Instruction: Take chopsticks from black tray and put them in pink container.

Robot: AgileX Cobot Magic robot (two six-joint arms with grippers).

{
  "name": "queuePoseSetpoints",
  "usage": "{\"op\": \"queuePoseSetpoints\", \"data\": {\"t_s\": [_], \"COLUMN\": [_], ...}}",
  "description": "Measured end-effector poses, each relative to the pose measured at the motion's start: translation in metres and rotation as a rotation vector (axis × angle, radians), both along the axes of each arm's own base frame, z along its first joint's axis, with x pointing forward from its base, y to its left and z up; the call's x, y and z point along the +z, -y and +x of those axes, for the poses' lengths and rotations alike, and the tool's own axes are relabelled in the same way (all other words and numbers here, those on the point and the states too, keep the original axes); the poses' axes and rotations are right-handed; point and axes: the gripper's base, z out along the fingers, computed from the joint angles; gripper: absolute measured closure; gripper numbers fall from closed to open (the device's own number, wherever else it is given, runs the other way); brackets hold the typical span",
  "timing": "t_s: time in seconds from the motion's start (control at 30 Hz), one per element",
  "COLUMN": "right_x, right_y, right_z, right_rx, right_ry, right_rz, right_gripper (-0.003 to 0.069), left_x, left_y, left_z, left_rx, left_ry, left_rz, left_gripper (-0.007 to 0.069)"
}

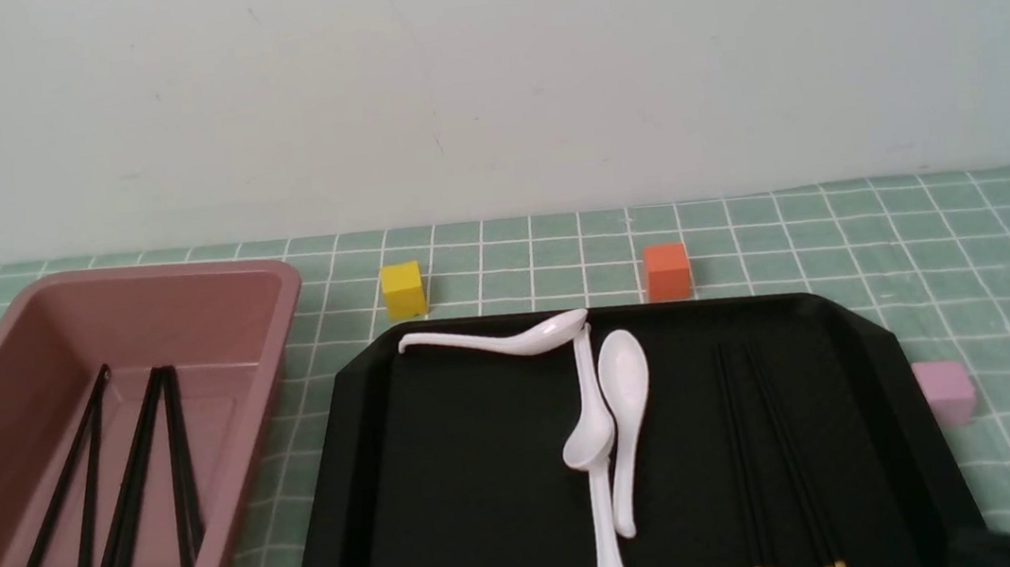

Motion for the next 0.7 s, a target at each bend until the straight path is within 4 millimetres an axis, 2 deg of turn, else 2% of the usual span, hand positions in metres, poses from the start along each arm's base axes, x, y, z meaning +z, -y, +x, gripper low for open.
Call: {"op": "queuePoseSetpoints", "data": {"t_s": [0.13,0.3,0.47,0.7], "right_x": [-0.021,-0.045,-0.051,-0.064], "right_y": [0.027,0.046,0.054,0.059], "right_z": [-0.006,-0.015,-0.019,-0.022], "right_rx": [-0.218,-0.431,-0.557,-0.623], "right_ry": [0.034,0.053,0.021,-0.107], "right_rz": [0.037,0.045,0.021,-0.065], "right_gripper": [0.0625,0.0618,0.0610,0.0599], "left_x": [0.000,0.000,0.000,0.000], "left_y": [0.000,0.000,0.000,0.000], "left_z": [0.000,0.000,0.000,0.000], "left_rx": [0.000,0.000,0.000,0.000], "left_ry": [0.000,0.000,0.000,0.000], "left_rz": [0.000,0.000,0.000,0.000], "left_gripper": [0.0386,0.0386,0.0386,0.0386]}}
